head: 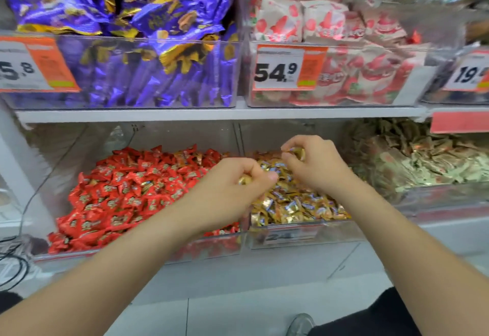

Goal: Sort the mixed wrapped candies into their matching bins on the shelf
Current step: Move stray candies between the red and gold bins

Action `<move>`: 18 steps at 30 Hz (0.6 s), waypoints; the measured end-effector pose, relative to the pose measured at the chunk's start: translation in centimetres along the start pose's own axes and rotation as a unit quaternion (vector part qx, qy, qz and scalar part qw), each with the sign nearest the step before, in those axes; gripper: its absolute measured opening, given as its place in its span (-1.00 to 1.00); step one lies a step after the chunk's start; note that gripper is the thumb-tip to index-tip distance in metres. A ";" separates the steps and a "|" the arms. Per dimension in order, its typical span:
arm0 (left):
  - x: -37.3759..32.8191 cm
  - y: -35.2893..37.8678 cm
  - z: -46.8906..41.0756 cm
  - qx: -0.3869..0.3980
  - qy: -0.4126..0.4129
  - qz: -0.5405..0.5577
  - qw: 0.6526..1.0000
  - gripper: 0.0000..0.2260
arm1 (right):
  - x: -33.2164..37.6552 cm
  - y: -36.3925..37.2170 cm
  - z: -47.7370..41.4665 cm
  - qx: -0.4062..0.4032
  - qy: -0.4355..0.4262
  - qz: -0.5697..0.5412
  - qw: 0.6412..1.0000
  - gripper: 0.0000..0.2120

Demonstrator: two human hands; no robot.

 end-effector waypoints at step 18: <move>-0.4 -0.5 -1.7 -0.114 0.114 -0.346 0.924 -0.89 | 3.9 -0.2 2.4 0.016 -0.051 -0.127 0.990 -0.77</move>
Point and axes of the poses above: each hand's wrist, its own z-axis away from the middle knuckle, its own y-axis out of the palm, x = y × z, the point moved 6 cm from there along -z, towards the middle knuckle, and after that the axes turned 6 degrees about -z, right-handed, at the moved point
